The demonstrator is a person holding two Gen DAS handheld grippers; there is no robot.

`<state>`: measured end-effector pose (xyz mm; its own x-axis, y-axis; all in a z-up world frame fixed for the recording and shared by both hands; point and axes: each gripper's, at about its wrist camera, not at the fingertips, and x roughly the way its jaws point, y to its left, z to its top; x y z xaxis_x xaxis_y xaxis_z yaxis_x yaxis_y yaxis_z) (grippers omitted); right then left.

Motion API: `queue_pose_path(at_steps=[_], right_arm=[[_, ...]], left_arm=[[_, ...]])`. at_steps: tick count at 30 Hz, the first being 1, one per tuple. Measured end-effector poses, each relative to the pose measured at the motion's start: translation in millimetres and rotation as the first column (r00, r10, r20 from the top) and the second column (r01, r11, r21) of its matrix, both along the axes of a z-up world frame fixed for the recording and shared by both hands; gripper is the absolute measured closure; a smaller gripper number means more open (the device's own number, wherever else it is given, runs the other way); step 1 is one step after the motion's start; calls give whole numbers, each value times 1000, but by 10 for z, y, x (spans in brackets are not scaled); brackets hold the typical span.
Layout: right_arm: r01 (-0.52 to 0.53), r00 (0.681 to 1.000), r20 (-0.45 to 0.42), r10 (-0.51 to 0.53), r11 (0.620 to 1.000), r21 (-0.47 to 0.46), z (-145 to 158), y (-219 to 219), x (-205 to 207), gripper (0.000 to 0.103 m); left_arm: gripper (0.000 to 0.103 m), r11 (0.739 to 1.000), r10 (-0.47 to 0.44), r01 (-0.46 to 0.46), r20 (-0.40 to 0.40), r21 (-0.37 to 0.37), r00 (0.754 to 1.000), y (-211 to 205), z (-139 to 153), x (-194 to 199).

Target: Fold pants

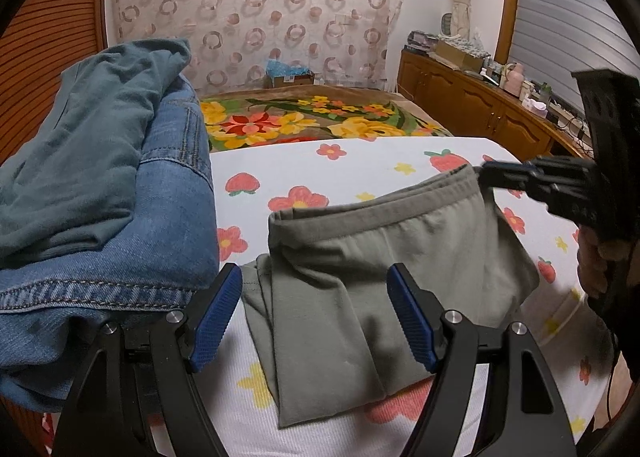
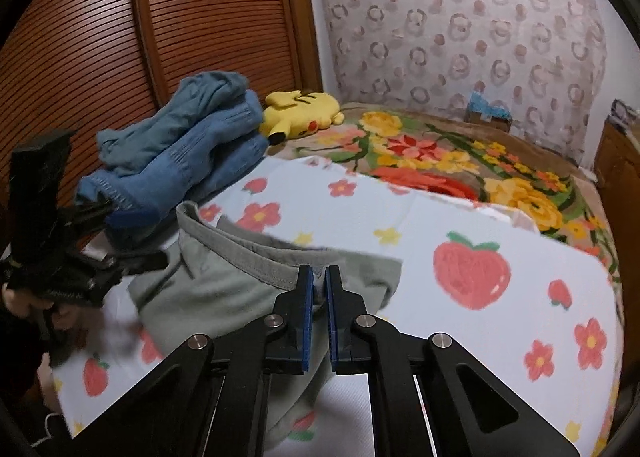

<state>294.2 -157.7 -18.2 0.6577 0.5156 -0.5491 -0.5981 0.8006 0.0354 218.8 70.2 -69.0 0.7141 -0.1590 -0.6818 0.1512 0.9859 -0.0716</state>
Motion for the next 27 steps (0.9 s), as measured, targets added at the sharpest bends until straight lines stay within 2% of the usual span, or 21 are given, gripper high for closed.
queue_pose_path(at_steps=[5,9,18,27], right_arm=[[44,999,13,-44,998,-41,-45,102,68,97],[59,998,-12,-59,998,-34,-67,110,44,97],[65,997,-40,-66,998,-18,22,-54,-274,74],[39,994,-104,-41,999,-21,-101,-186,-642,72]], left_arm=[[27,1000,-1,1,-4,4,1000,-14,-8,-3],[27,1000,-2,2,-8,7,1000,-38,-18,-24],[27,1000,-17,18,-15,13,1000,-126,-27,-118],[27,999,-38,38,-32,25,999,-159,-68,-280]])
